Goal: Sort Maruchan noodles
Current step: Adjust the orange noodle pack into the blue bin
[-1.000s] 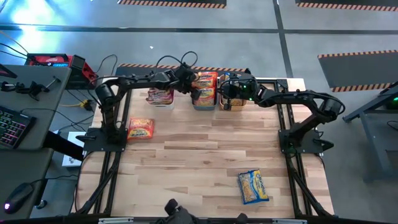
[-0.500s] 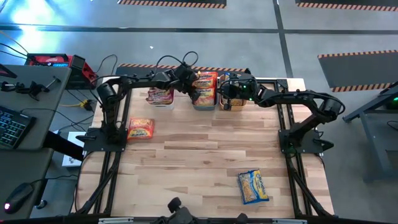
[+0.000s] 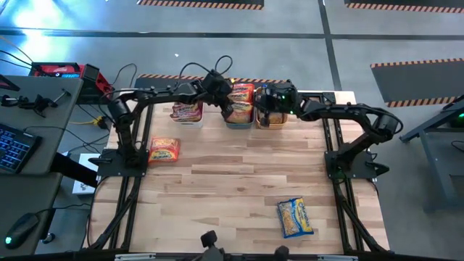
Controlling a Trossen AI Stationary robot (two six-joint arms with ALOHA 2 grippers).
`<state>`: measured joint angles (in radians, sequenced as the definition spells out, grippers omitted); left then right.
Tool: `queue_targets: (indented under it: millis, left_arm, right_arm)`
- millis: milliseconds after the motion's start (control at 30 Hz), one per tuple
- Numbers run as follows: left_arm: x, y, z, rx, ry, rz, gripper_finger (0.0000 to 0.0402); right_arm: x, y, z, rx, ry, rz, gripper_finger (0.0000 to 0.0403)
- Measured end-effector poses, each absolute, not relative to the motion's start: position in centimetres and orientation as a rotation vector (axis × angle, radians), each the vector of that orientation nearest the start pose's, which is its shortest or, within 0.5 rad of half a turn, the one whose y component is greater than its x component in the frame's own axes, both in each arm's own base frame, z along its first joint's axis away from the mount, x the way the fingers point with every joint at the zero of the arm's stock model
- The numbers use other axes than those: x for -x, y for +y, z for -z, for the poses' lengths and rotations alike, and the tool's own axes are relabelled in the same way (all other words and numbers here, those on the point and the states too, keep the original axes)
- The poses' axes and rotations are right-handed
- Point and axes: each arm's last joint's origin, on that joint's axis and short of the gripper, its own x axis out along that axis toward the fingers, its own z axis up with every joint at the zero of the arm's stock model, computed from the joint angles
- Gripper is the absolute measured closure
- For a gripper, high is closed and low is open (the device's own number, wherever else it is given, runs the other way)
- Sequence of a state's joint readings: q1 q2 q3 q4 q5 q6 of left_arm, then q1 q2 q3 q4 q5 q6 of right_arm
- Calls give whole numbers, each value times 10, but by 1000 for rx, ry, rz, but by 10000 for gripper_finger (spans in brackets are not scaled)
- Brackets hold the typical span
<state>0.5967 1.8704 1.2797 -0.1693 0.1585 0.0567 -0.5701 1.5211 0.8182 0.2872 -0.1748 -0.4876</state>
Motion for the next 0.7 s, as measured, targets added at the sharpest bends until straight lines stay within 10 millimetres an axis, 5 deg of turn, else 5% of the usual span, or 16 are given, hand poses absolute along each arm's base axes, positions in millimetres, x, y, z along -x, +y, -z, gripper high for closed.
queue_targets:
  millis: [267,700]
  left_arm:
    - [-345,207,-213,136,713,-342,401]
    - [-346,200,-219,103,707,-326,401]
  right_arm:
    - [-278,-186,-238,226,584,294,327]
    - [-301,-212,-242,132,769,127,178]
